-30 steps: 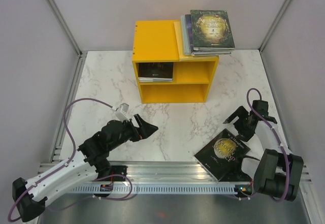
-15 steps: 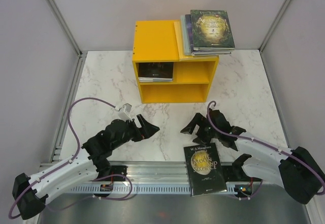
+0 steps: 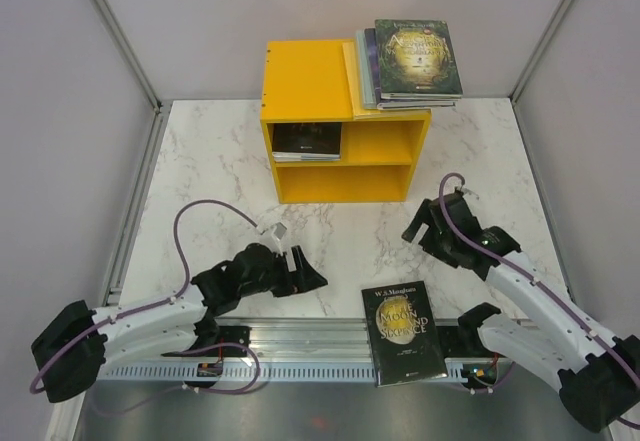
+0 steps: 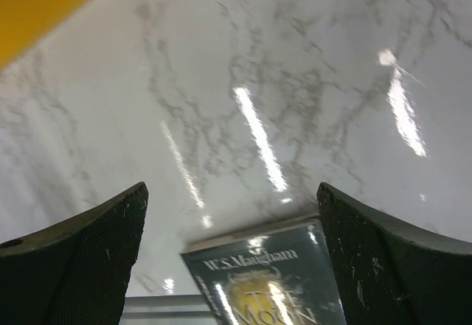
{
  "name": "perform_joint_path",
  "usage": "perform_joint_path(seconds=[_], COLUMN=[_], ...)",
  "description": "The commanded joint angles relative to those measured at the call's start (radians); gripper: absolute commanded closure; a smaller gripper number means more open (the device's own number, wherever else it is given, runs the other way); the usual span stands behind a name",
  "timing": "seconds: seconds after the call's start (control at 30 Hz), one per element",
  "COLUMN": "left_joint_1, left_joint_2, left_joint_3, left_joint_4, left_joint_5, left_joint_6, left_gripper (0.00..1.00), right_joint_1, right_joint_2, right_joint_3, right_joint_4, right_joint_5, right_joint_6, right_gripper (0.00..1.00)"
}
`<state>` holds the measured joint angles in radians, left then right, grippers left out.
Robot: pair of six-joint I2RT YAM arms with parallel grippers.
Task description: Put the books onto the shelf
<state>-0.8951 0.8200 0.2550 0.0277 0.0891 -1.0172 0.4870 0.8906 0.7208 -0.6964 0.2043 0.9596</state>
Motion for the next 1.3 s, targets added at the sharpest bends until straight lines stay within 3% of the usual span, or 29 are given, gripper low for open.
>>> perform_joint_path(seconds=[0.0, 0.3, 0.43, 0.57, 0.67, 0.7, 0.8, 0.93, 1.03, 1.1, 1.13, 1.17, 1.27], left_joint_1=[-0.073, -0.289, -0.349, -0.387, -0.401, -0.403, -0.404, -0.403, -0.403, -0.401, -0.401, -0.401, -0.401], left_joint_2=[0.112, 0.496, 0.66, 0.796, 0.892, 0.91, 0.979, 0.99, 0.947, 0.921, 0.895, 0.884, 0.849], left_joint_3=[-0.023, 0.056, 0.116, 0.181, 0.219, 0.224, 0.214, 0.182, 0.152, 0.138, 0.129, 0.125, 0.112], left_joint_4=[0.213, 0.538, 0.587, 0.627, 0.698, 0.722, 0.849, 0.923, 0.925, 0.913, 0.907, 0.9, 0.885], left_joint_5=[0.061, 0.064, 0.047, 0.064, 0.08, 0.083, 0.097, 0.087, 0.058, 0.032, 0.025, 0.009, -0.021], left_joint_6=[-0.072, -0.175, -0.21, -0.239, -0.267, -0.285, -0.329, -0.359, -0.362, -0.36, -0.36, -0.359, -0.357], left_gripper=[0.11, 0.11, 0.11, 0.13, 0.14, 0.15, 0.17, 0.23, 0.32, 0.5, 0.68, 0.76, 0.98], right_joint_1=[0.001, 0.004, 0.015, 0.042, 0.061, 0.065, 0.067, 0.07, 0.07, 0.07, 0.071, 0.071, 0.07], right_joint_2=[0.008, -0.054, -0.137, -0.202, -0.243, -0.26, -0.282, -0.295, -0.297, -0.3, -0.301, -0.302, -0.306], right_joint_3=[-0.076, -0.221, -0.337, -0.432, -0.48, -0.485, -0.489, -0.492, -0.498, -0.495, -0.494, -0.489, -0.463], right_joint_4=[-0.157, -0.129, -0.062, 0.029, 0.071, 0.072, 0.069, 0.054, 0.054, 0.054, 0.054, 0.055, 0.054], right_joint_5=[0.004, -0.126, -0.27, -0.38, -0.422, -0.424, -0.43, -0.419, -0.411, -0.41, -0.405, -0.404, -0.404], right_joint_6=[-0.033, -0.024, 0.019, 0.089, 0.129, 0.134, 0.145, 0.139, 0.139, 0.142, 0.145, 0.143, 0.143], right_gripper=[0.02, 0.02, 0.02, 0.08, 0.25, 0.39, 0.56, 0.71, 0.79, 0.81, 0.81, 0.81, 0.65])
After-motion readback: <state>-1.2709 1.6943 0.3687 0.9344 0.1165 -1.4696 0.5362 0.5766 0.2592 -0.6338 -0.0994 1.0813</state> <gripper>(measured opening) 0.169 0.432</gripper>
